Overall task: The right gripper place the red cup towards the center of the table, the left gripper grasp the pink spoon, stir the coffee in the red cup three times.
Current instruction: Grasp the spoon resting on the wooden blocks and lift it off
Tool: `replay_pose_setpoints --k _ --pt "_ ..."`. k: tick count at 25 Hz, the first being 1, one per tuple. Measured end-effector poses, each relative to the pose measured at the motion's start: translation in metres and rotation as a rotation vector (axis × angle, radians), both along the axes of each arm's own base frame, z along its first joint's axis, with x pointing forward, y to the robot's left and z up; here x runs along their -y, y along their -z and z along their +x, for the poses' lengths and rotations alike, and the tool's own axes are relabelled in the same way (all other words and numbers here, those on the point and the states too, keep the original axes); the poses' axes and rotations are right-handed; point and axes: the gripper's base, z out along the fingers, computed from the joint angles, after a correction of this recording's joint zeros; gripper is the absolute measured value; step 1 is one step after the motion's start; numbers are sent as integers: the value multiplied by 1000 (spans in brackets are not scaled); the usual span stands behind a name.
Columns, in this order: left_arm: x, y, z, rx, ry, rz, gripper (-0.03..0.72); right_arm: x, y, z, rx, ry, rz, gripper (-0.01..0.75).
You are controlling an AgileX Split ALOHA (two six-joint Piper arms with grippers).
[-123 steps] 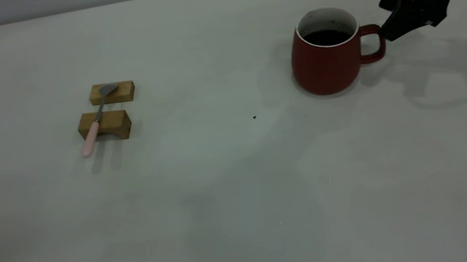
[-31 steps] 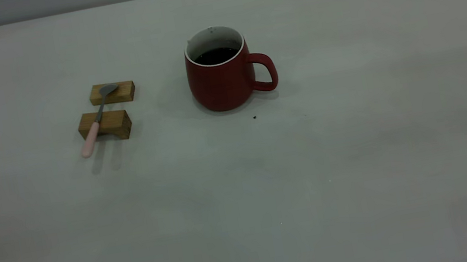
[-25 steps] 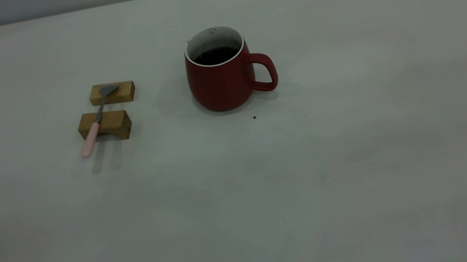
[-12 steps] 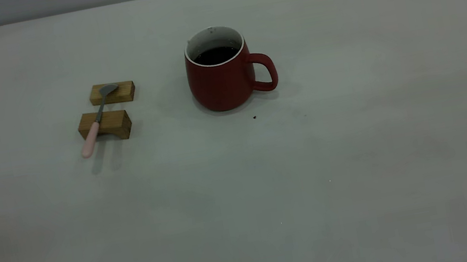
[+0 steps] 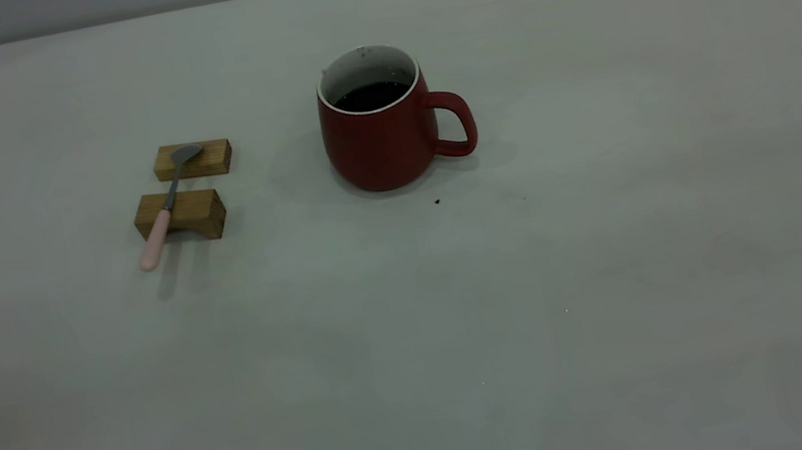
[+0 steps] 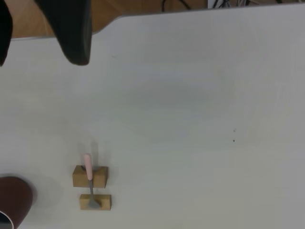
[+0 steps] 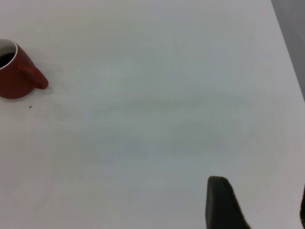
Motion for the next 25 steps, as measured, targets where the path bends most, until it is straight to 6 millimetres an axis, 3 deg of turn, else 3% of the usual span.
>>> replay_pose_setpoints --k 5,10,14,17,25 --pt "-1 -5 5 -14 -20 -10 389 0 0 0 -1 0 0 429" --pt "-1 -22 37 -151 -27 2 439 0 0 0 -1 0 0 429" --pt "0 -31 77 -244 -28 5 494 0 0 0 -1 0 0 429" --pt "2 -26 114 -294 -24 -18 509 0 0 0 -2 0 0 429" --pt "15 27 215 -555 -9 -138 511 0 0 0 -2 0 0 429"
